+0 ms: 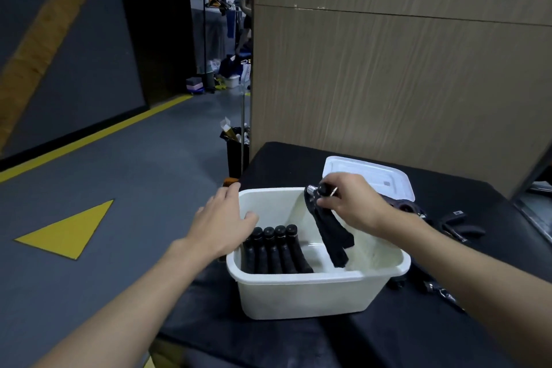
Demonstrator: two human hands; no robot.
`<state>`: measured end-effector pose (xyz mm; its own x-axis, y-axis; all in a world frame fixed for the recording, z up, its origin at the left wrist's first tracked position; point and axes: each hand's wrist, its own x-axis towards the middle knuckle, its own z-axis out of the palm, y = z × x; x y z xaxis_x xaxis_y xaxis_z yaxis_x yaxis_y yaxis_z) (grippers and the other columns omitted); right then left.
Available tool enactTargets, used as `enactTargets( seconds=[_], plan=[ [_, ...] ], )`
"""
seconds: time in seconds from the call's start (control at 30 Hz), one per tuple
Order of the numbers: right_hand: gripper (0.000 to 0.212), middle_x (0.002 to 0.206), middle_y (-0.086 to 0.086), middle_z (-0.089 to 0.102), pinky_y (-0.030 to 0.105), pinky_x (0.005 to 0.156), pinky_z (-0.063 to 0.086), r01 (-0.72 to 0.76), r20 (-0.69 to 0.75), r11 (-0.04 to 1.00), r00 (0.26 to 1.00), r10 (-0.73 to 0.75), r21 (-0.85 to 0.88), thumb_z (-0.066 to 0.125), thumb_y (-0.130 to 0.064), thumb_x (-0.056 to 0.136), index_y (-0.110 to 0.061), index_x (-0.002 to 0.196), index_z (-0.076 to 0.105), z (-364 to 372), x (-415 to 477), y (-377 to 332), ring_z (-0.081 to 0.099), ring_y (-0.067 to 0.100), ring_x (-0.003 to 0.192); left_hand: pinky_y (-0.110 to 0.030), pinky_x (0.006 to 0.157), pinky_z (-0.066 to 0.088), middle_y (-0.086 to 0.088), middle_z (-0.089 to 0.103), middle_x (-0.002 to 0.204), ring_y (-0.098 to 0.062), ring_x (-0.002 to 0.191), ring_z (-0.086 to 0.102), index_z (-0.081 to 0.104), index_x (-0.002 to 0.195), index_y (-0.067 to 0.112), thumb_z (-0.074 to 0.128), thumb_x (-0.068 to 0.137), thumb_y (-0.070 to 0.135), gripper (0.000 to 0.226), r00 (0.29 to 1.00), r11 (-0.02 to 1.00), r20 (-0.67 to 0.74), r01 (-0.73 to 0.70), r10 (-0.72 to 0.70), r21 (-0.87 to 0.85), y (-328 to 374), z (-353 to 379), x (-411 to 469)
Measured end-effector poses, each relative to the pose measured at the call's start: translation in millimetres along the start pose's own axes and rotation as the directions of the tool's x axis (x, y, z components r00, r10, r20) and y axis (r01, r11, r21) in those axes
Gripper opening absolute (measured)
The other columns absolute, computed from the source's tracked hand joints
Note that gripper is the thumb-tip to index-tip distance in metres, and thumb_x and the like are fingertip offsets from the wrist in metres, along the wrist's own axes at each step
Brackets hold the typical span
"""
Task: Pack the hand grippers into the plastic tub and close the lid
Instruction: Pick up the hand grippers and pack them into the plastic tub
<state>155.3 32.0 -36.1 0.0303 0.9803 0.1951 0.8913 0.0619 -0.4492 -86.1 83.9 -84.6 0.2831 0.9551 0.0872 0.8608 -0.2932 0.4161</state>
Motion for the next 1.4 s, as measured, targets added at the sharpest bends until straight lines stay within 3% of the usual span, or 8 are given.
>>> enactTargets(
  seconds=[0.17,0.3,0.57,0.77,1.0,1.1,1.23,1.4],
  plan=[
    [0.011,0.084,0.001,0.067,0.032,0.068,0.048,-0.079,0.121,0.992,0.988,0.090,-0.094,0.068,-0.027,0.086,-0.017,0.083,0.063,31.6,3.2,14.8,0.061,0.021,0.076,-0.036,0.070,0.044,-0.008,0.058,0.104,-0.024,0.088,0.056,0.039,0.116,0.015,0.037,0.093,0.031,0.028,0.979,0.970,0.154,0.160,-0.133,-0.180,-4.0,0.8,0.3],
    [0.013,0.083,0.001,0.063,0.040,0.073,0.051,-0.094,0.201,0.991,0.973,0.112,-0.094,0.067,-0.024,0.086,-0.018,0.077,0.058,48.4,2.3,16.4,0.060,0.023,0.079,-0.039,0.072,0.046,-0.006,0.057,0.093,-0.027,0.084,0.055,0.034,0.114,0.018,0.034,0.092,0.029,0.025,0.982,0.989,0.152,0.126,-0.113,-0.073,-3.7,0.3,2.9],
    [0.015,0.085,0.002,0.059,0.021,0.055,0.035,-0.070,0.259,0.991,0.961,0.099,-0.117,0.069,-0.022,0.088,-0.009,0.086,0.061,62.5,3.1,16.6,0.053,0.020,0.078,-0.042,0.080,0.048,-0.002,0.064,0.097,-0.027,0.084,0.057,0.011,0.143,0.045,0.031,0.087,0.033,0.061,0.981,0.996,0.179,0.079,-0.070,-0.041,-4.9,-0.3,4.2],
    [0.015,0.098,0.007,0.068,0.033,0.078,0.052,-0.084,0.313,0.995,0.945,0.099,-0.061,0.065,-0.017,0.089,-0.008,0.101,0.067,67.7,6.1,17.8,0.064,0.023,0.088,-0.040,0.076,0.047,-0.006,0.061,0.086,-0.027,0.079,0.057,0.019,0.140,0.035,0.032,0.090,0.029,0.052,0.985,0.999,0.168,0.045,-0.040,-0.027,-3.3,-0.7,3.6],
    [0.031,0.104,0.015,0.068,0.042,0.078,0.061,-0.272,0.539,0.961,0.816,0.208,0.040,0.062,-0.019,0.093,-0.010,0.121,0.053,66.6,-3.5,20.6,0.071,0.033,0.086,-0.039,0.071,0.050,0.005,0.030,0.139,-0.021,0.092,0.050,0.035,0.132,0.011,0.035,0.093,0.026,0.042,0.985,0.986,0.095,-0.152,0.146,0.070,4.6,-7.0,-4.4],
    [0.037,0.092,0.008,0.065,0.027,0.064,0.056,-0.295,0.602,0.956,0.763,0.236,-0.002,0.057,-0.025,0.096,-0.008,0.128,0.051,62.2,-11.1,18.1,0.063,0.020,0.070,-0.040,0.092,0.045,0.004,0.008,0.162,-0.024,0.127,0.043,0.020,0.150,0.015,0.036,0.093,0.037,0.063,0.972,0.979,0.178,-0.173,0.153,0.109,2.5,-9.6,-11.9],
    [0.038,0.110,0.009,0.068,0.032,0.076,0.052,-0.287,0.641,0.958,0.730,0.237,-0.028,0.053,-0.031,0.097,-0.014,0.131,0.051,54.6,-17.7,17.4,0.059,0.016,0.080,-0.042,0.113,0.028,0.009,-0.021,0.163,-0.018,0.150,0.011,-0.002,0.158,0.024,0.033,0.096,0.040,0.073,0.962,0.982,0.235,-0.165,0.140,0.094,-0.5,-7.4,-23.5],
    [0.018,0.075,-0.007,0.056,0.020,0.062,0.043,-0.290,0.685,0.956,0.702,0.193,0.028,0.049,-0.024,0.100,-0.020,0.113,0.060,49.4,-20.9,16.6,0.052,0.009,0.065,-0.045,0.117,0.020,0.005,-0.018,0.164,-0.013,0.151,0.001,-0.011,0.157,0.019,0.029,0.097,0.040,0.075,0.975,0.989,0.193,-0.127,0.110,0.075,-0.6,-3.6,-23.7]
  ],
)
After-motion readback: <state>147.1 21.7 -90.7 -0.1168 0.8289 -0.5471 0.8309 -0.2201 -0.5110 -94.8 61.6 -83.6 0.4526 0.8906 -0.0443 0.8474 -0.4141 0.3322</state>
